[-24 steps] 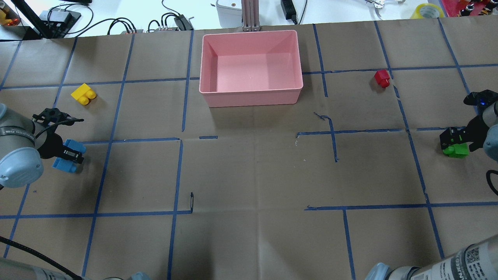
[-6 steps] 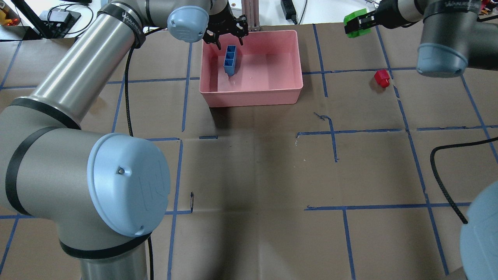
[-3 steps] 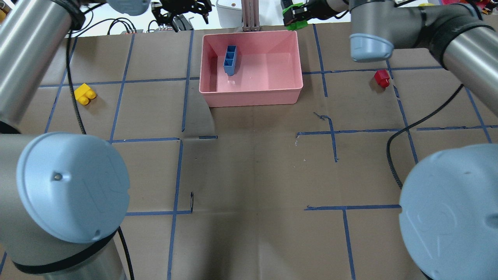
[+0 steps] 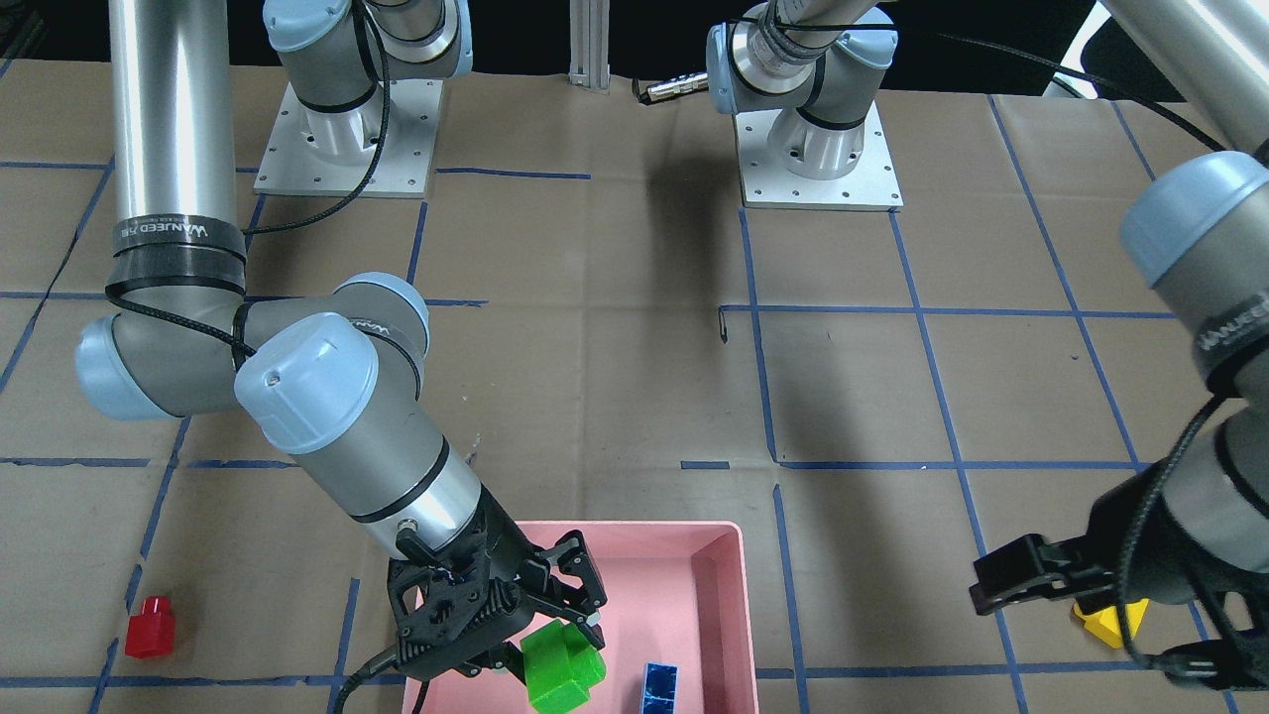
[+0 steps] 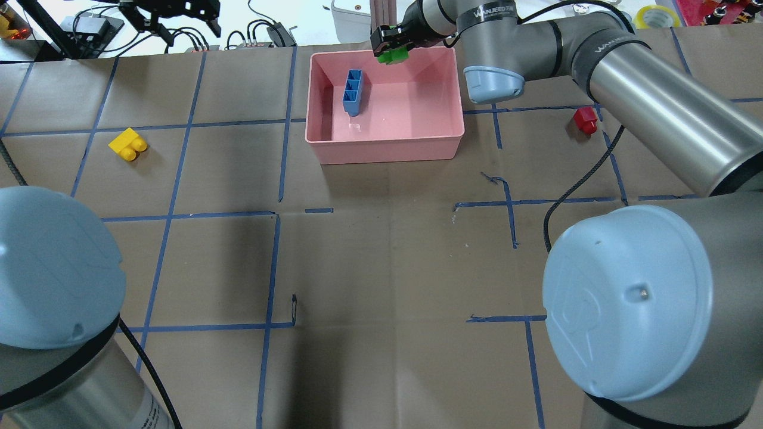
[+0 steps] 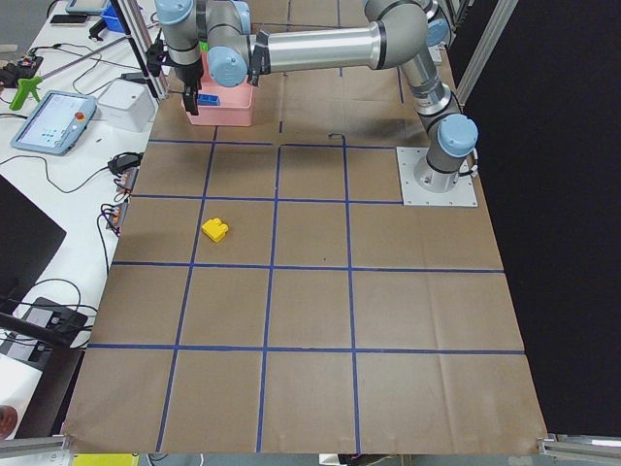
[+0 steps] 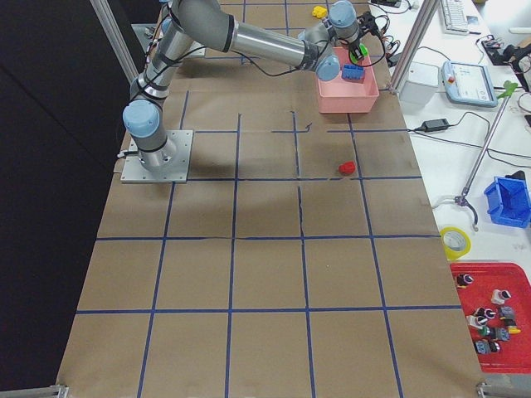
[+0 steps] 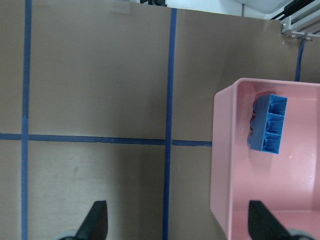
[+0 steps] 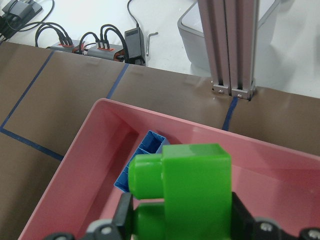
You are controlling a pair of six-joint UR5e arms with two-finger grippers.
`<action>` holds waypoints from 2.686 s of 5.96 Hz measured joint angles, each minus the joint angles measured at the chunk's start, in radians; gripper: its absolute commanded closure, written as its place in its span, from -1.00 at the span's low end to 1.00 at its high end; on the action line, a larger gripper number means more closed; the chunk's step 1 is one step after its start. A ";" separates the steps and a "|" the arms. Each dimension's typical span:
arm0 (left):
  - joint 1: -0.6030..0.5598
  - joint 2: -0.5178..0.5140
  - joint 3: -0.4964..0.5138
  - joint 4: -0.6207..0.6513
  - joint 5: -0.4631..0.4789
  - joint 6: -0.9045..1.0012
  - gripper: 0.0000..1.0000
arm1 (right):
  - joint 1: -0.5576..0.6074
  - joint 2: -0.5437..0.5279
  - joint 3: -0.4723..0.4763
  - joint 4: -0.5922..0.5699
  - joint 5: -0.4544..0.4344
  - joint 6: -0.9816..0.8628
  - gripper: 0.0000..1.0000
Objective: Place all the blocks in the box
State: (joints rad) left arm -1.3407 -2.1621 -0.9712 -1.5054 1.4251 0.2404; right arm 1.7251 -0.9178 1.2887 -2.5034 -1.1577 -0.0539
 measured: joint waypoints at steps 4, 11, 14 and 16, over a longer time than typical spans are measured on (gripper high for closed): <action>0.240 0.001 -0.081 -0.019 0.072 0.672 -1.00 | -0.016 -0.040 0.016 0.073 -0.050 -0.002 -0.99; 0.261 -0.135 -0.225 0.272 0.105 1.029 -0.99 | -0.358 -0.173 0.145 0.332 -0.316 -0.175 -0.99; 0.262 -0.156 -0.354 0.452 0.103 1.036 -0.98 | -0.389 -0.045 0.151 0.205 -0.317 -0.196 -0.98; 0.262 -0.158 -0.355 0.486 0.105 1.038 -0.96 | -0.412 0.000 0.175 0.131 -0.319 -0.236 -0.98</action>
State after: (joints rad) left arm -1.0784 -2.3204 -1.3261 -1.0196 1.5298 1.2780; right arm 1.3128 -0.9181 1.4641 -2.3728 -1.4762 -0.2902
